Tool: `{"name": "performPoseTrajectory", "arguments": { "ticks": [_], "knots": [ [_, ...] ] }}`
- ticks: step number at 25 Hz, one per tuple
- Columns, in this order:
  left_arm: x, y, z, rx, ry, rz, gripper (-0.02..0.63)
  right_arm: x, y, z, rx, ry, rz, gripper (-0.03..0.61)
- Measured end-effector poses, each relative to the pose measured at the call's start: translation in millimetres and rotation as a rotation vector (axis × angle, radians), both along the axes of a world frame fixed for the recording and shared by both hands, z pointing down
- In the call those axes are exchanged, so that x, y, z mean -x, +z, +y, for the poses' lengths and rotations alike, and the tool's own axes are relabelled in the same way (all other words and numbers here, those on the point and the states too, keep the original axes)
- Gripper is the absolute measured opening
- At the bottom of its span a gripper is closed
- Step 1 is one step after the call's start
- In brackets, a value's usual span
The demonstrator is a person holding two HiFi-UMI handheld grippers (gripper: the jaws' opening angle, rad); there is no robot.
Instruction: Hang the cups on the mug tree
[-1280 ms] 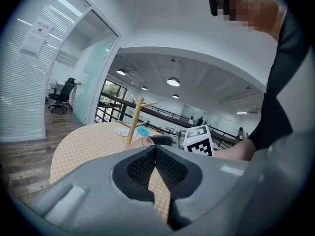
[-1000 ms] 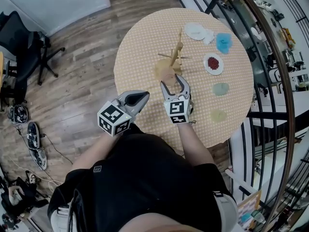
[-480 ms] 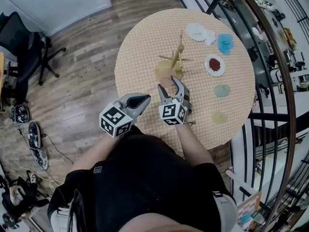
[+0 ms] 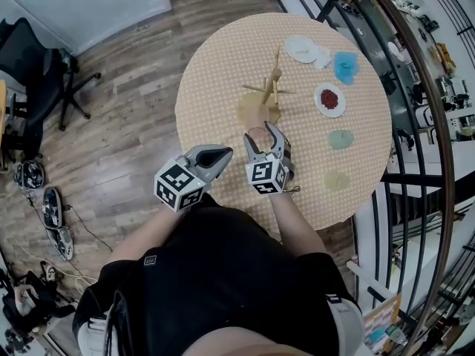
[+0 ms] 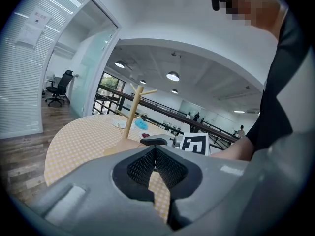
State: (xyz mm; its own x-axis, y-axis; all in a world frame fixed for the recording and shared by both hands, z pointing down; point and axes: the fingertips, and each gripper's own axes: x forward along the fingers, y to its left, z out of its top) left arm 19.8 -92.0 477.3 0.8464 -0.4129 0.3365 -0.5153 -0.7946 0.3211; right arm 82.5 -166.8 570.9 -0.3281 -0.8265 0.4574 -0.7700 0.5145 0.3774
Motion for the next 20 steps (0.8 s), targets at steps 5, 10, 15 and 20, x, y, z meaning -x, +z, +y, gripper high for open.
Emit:
{"name": "performPoseTrajectory", "arguments": {
  "ticks": [5, 10, 15, 20],
  "knots": [
    [-1.3, -0.1, 1.9, 0.002, 0.003, -0.003, 0.008, -1.1, -0.7, 0.1, 0.0, 0.009, -0.011, 0.285],
    [0.5, 0.8, 3.5, 0.007, 0.0, -0.005, 0.008, -0.1, -1.2, 0.4, 0.005, 0.006, -0.014, 0.287],
    [-0.6, 1.8, 5.4, 0.008, 0.002, -0.003, 0.008, -0.9, -5.1, 0.8, 0.002, 0.0, -0.048, 0.287],
    [-0.1, 3.8, 7.3, 0.01, 0.0, -0.004, 0.008, -0.5, -6.0, -1.0, 0.011, -0.001, -0.08, 0.288]
  ]
}}
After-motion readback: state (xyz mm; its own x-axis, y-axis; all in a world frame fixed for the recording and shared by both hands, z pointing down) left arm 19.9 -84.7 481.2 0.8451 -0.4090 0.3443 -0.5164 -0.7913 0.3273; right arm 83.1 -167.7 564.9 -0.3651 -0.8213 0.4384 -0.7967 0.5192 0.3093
